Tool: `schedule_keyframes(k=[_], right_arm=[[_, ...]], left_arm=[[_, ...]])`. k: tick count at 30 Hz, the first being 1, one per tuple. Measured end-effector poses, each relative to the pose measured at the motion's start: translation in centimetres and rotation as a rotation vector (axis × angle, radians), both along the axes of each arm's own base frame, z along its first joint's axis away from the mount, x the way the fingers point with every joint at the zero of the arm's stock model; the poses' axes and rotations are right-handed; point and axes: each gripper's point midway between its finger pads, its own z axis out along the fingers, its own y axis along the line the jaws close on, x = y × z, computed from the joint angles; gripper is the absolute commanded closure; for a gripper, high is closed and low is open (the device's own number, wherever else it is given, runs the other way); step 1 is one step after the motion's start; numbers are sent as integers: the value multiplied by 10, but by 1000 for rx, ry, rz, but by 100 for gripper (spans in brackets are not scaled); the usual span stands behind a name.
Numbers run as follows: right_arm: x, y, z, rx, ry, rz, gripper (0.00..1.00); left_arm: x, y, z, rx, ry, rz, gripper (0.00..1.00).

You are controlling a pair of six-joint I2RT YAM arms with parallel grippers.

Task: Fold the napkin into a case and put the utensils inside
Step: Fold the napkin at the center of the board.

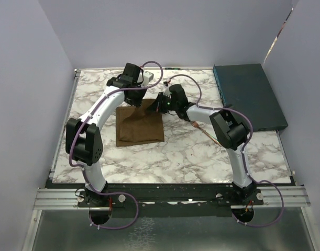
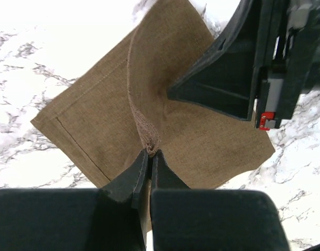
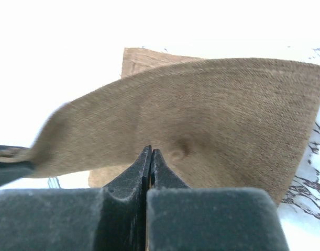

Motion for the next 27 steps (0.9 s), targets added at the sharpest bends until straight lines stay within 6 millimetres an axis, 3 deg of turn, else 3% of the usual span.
schedule_keyframes(k=[5, 7, 12, 15, 19, 20, 24, 27], right_arm=[[-8, 1, 13, 47, -4, 20, 98], [-17, -3, 6, 43, 21, 26, 89], [-47, -28, -8, 13, 96, 24, 55], [-60, -48, 0, 26, 119, 7, 47], [-69, -60, 17, 106, 113, 15, 35], [-71, -59, 21, 134, 110, 26, 33], [-90, -56, 26, 233, 130, 79, 32], [-97, -53, 27, 274, 151, 110, 34]], left_arm=[[-11, -5, -13, 0, 41, -17, 100], [-16, -9, -17, -15, 59, -25, 100], [-30, -22, -23, -62, 101, -53, 100], [-41, -33, -23, -97, 119, -78, 100], [-59, -49, -26, -135, 143, -116, 100], [-62, -52, -27, -141, 149, -125, 97], [-73, -62, -32, -166, 179, -147, 63], [-79, -62, -33, -174, 195, -152, 53]])
